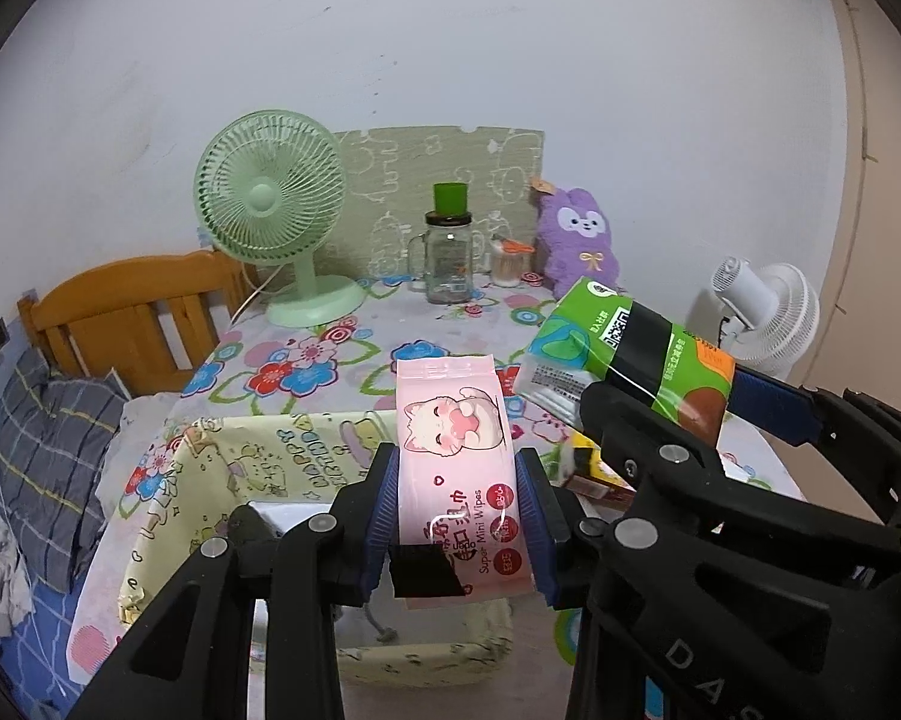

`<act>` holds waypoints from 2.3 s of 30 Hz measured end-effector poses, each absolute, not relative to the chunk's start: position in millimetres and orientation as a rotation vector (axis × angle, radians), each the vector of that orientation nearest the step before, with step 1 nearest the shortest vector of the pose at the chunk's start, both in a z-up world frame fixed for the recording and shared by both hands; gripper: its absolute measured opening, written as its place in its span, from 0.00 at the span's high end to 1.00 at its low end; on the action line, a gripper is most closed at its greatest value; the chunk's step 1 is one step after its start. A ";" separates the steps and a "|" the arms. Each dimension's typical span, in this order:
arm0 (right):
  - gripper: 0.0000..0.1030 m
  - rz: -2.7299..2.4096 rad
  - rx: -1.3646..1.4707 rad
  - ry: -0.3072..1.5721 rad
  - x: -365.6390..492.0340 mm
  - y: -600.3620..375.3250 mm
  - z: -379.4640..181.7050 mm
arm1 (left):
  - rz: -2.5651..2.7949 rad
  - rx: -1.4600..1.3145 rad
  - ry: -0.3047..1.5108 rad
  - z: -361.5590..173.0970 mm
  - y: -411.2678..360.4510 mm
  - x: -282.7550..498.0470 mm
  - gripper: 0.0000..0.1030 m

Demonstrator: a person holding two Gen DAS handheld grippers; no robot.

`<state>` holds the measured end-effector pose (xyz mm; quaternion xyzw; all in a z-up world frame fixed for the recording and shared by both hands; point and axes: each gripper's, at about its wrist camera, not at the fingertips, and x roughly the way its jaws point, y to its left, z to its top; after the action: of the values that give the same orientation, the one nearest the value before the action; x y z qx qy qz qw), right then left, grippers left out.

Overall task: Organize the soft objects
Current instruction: 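Carry the tissue pack with the right gripper while the left gripper carries the wipes over the yellow box, then open the right gripper to drop the tissue pack while the left gripper drops the wipes into the box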

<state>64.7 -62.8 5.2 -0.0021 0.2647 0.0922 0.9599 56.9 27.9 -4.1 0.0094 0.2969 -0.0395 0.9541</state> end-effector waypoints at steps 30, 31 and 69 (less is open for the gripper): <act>0.41 0.341 -0.078 0.631 113.7 24.5 -29.2 | 0.052 -0.037 0.729 -49.9 110.0 91.3 0.62; 0.41 0.348 -0.082 0.636 114.9 27.0 -31.4 | 0.055 -0.038 0.738 -52.0 112.1 92.1 0.62; 0.14 0.390 -0.129 0.694 116.1 34.1 -38.4 | 0.030 -0.034 0.807 -53.9 106.6 82.7 0.19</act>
<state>116.1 34.1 -38.4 -0.0627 0.3375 0.1898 0.9199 82.7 106.6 -53.9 -0.0165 0.3928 0.0144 0.9194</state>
